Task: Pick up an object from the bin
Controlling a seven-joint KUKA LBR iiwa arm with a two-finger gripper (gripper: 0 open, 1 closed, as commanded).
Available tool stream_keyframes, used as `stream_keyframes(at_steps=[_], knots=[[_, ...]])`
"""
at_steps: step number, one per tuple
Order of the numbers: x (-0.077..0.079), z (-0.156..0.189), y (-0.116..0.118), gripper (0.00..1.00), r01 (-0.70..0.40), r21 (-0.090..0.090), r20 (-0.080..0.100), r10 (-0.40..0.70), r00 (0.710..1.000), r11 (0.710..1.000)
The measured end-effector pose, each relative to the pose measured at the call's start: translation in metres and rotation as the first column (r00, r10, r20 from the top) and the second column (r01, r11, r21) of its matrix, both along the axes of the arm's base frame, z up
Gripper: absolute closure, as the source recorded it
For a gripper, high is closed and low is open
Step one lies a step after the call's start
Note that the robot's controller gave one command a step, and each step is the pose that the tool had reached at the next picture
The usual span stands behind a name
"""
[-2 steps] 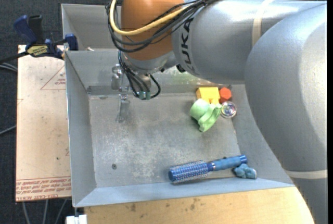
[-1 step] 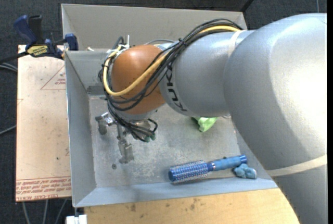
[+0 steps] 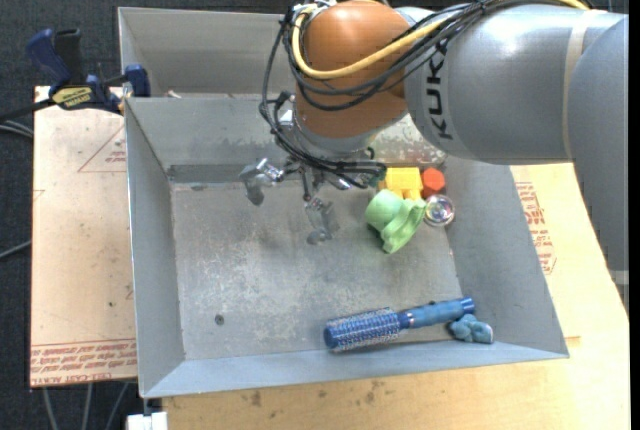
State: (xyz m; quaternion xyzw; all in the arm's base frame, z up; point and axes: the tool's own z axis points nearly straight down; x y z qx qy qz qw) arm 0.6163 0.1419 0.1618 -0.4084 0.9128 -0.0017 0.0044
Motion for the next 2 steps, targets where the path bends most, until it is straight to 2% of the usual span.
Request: stream_keyframes(at_steps=[1,2], knots=[[-0.034,-0.034,-0.057,0.00,-0.019,-0.002,-0.014,0.019,1.000,1.000],[-0.113,-0.006,-0.072,0.00,0.006,0.000,-0.013,-0.006,1.000,1.000]])
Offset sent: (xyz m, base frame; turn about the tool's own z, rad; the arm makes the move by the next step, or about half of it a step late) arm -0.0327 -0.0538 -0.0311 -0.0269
